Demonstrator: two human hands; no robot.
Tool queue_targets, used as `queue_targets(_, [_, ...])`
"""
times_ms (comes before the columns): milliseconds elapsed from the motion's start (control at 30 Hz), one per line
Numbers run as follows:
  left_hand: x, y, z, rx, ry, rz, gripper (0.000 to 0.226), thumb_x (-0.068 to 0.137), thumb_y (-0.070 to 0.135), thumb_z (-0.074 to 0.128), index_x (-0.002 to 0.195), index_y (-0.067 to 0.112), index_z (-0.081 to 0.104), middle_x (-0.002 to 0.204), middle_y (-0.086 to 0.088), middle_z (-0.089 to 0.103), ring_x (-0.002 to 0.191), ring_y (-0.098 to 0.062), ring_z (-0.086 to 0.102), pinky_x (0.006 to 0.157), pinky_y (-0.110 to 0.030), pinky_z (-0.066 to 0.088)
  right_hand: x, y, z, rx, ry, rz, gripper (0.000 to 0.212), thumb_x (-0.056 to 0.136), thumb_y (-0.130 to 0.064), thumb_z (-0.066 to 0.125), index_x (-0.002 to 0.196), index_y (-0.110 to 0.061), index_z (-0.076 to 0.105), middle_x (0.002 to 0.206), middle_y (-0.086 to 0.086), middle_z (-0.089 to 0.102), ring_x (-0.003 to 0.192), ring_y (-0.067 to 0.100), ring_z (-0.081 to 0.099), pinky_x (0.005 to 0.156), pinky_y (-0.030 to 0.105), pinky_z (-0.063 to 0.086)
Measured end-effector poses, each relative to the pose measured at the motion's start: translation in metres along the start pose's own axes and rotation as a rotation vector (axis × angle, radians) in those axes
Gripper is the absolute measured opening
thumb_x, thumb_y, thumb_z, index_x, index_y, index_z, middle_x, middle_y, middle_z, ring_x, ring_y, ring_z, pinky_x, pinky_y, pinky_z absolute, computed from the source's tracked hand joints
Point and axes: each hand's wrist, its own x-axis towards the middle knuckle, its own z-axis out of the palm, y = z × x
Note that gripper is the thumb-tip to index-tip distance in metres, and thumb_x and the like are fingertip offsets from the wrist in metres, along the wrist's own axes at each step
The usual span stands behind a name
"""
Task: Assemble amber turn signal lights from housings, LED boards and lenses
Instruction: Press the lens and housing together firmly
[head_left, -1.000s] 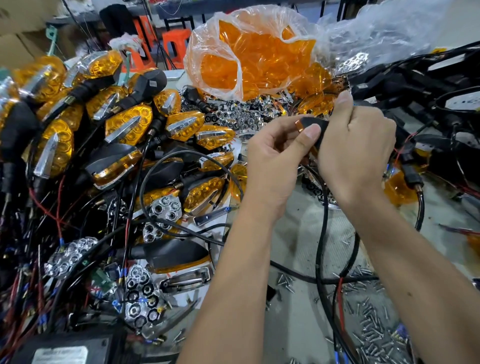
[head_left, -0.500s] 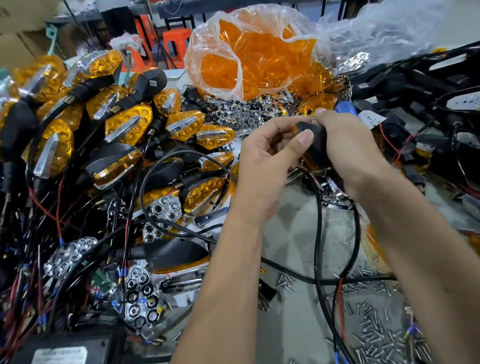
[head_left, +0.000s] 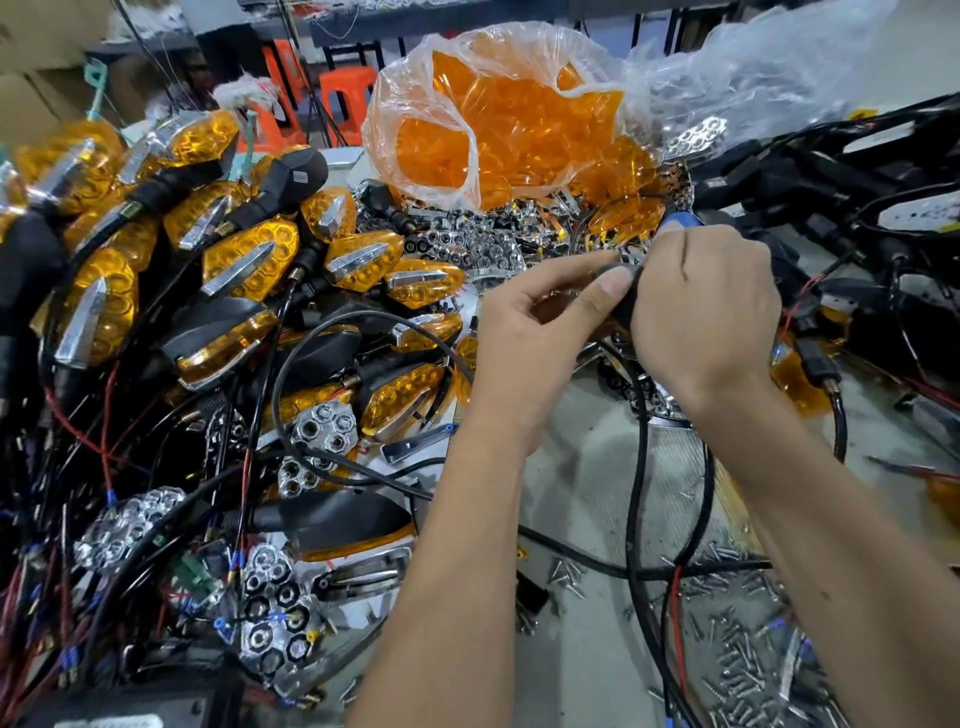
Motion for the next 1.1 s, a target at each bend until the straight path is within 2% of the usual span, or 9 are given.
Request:
queue_targets(100, [-0.002,0.001,0.000,-0.048,0.004,-0.042,0.007,0.091,0.008,0.076,0.097,0.009,0.079,0.089,-0.004,0.078,0.080,-0.012,0.074,0.066,-0.023,0.059,-0.003,0.000,-0.001,-0.129,0.027,-0.096,0.050,0.104,-0.032,0.026,0.057,-0.020,0.036,0.056,-0.001,0.039,0.062,0.032,0.048,0.059,0.038,0.030])
queue_targets(167, [-0.002,0.004,-0.001,-0.080,-0.010,-0.062,0.007,0.092,0.005,0.075,0.097,0.007,0.079,0.088,-0.006,0.077,0.079,-0.015,0.074,0.065,-0.026,0.061,-0.004,0.000,0.000,-0.162,0.054,-0.143,0.050,0.105,-0.032,0.026,0.059,-0.018,0.041,0.056,-0.005,0.037,0.060,0.029,0.047,0.059,0.037,0.030])
queue_targets(333, [0.002,0.006,-0.008,-0.083,0.037,-0.031,0.020,0.088,-0.006,0.073,0.105,0.004,0.077,0.090,-0.007,0.079,0.086,-0.020,0.074,0.079,-0.031,0.062,0.000,0.003,0.002,0.030,0.024,-0.206,0.049,0.109,-0.031,0.033,0.068,-0.016,0.055,0.059,-0.008,0.045,0.059,0.023,0.048,0.059,0.037,0.029])
queue_targets(433, [0.000,0.005,-0.009,-0.090,0.016,-0.024,0.028,0.087,-0.010,0.072,0.112,0.003,0.075,0.093,-0.011,0.076,0.090,-0.025,0.069,0.088,-0.036,0.060,-0.002,0.001,0.003,0.038,0.103,-0.196,0.052,0.111,-0.035,0.033,0.063,-0.020,0.047,0.055,-0.004,0.045,0.050,0.019,0.043,0.055,0.039,0.029])
queue_targets(533, [-0.002,0.006,-0.007,-0.119,-0.021,-0.017,0.030,0.087,-0.012,0.071,0.115,-0.001,0.075,0.099,-0.015,0.076,0.096,-0.027,0.068,0.091,-0.039,0.058,-0.005,0.002,0.001,0.029,0.195,-0.168,0.052,0.109,-0.034,0.033,0.063,-0.014,0.046,0.053,0.001,0.043,0.048,0.024,0.041,0.051,0.041,0.029])
queue_targets(633, [-0.003,0.005,-0.002,-0.116,-0.014,-0.006,0.030,0.088,-0.012,0.070,0.115,0.001,0.074,0.097,-0.014,0.076,0.095,-0.024,0.070,0.088,-0.034,0.060,-0.005,0.002,-0.002,0.031,0.244,-0.138,0.056,0.108,-0.034,0.034,0.059,-0.011,0.047,0.050,0.002,0.042,0.045,0.026,0.040,0.048,0.040,0.028])
queue_targets(867, [-0.005,0.001,0.003,-0.150,0.061,-0.061,0.021,0.089,-0.009,0.070,0.108,-0.002,0.077,0.095,-0.014,0.077,0.091,-0.026,0.071,0.084,-0.036,0.062,-0.004,-0.001,-0.001,-0.048,0.214,-0.060,0.054,0.106,-0.033,0.035,0.055,-0.017,0.035,0.049,0.001,0.038,0.047,0.026,0.038,0.050,0.037,0.017])
queue_targets(967, [-0.006,0.000,0.003,-0.178,0.080,-0.092,0.020,0.090,-0.007,0.070,0.107,0.000,0.077,0.095,-0.014,0.077,0.089,-0.024,0.072,0.081,-0.034,0.061,-0.004,-0.002,0.000,-0.057,0.192,-0.058,0.055,0.107,-0.035,0.034,0.054,-0.019,0.029,0.049,-0.003,0.037,0.047,0.025,0.038,0.052,0.036,0.022])
queue_targets(1100, [-0.007,0.002,0.004,-0.273,0.127,-0.195,0.026,0.085,0.001,0.074,0.110,0.008,0.077,0.105,-0.019,0.074,0.095,-0.026,0.069,0.090,-0.039,0.060,0.000,-0.005,0.000,-0.048,0.074,-0.147,0.054,0.109,-0.042,0.034,0.059,-0.020,0.037,0.056,-0.005,0.042,0.054,0.022,0.043,0.057,0.037,0.030])
